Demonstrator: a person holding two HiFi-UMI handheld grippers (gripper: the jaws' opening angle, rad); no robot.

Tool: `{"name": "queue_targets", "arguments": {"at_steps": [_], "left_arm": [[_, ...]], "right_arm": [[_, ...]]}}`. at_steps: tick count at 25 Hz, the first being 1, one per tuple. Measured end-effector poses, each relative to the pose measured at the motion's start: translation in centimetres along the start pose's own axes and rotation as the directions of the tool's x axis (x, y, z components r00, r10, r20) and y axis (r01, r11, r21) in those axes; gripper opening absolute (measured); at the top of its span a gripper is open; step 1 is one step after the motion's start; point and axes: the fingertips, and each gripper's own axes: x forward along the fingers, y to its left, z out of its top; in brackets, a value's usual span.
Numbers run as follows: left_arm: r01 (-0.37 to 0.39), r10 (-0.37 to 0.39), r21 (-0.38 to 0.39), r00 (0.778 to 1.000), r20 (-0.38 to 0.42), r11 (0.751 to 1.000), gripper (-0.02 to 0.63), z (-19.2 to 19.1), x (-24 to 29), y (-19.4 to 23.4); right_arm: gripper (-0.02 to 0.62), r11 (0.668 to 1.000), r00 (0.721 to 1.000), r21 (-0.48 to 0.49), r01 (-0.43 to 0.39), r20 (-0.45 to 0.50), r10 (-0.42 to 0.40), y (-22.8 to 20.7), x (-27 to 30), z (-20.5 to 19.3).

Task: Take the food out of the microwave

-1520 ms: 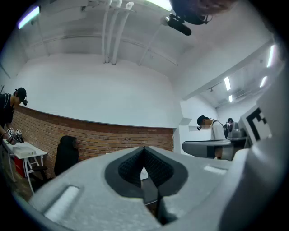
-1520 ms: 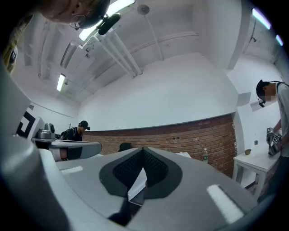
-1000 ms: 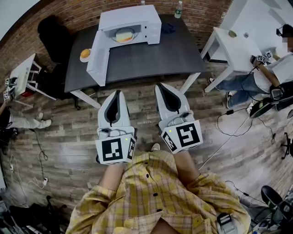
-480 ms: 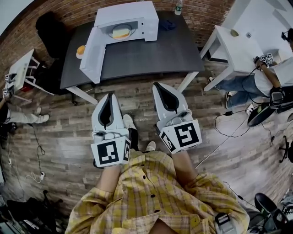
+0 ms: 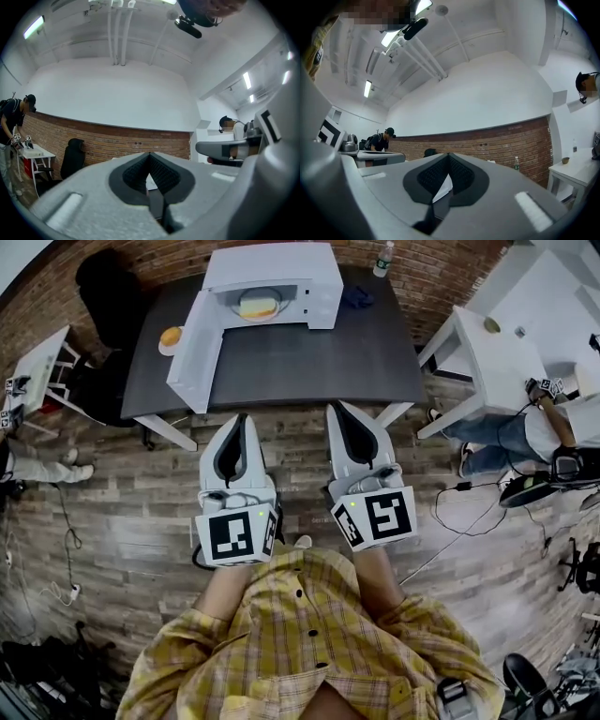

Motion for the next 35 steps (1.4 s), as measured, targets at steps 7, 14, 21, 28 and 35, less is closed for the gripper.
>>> {"name": "queue_targets", "arguments": {"at_steps": [7,14,21,28,35], "left_arm": [[0.007,-0.007,-0.017,1.0,-0.015,1.0,0.0,-0.8,7.0,3.2],[0.045,-0.046,-0.025,0.999,-0.026,0.999,0.0,-0.6,14.2,6.3],[0.059,-0.063,-0.06,0.996,-0.06,0.996,0.0,-1.0,19.9,10.0],[0.098,-0.105,-0.082,0.991,-0.083,0.992,0.0,-2.4,24.0,12.5],[0.141,-0.149,-0.091,0.984,-0.095,0.986,-0.002,-3.0,26.8,13.0]], "right_arm": [[0.004,1.0,1.0,0.005,-0.016,-0.012,0.016,-1.4,7.2,-1.1],[0.003,1.0,1.0,0.025,-0.009,-0.014,0.009,-3.6,14.6,-0.9],[0.004,0.999,0.998,0.016,0.05,-0.034,-0.05,-5.1,21.2,-1.2],[0.003,0.994,0.991,0.012,0.112,-0.075,-0.11,-5.9,26.1,-2.9],[0.004,0.992,0.988,-0.013,0.123,-0.09,-0.124,-6.3,29.1,-3.5]]}}
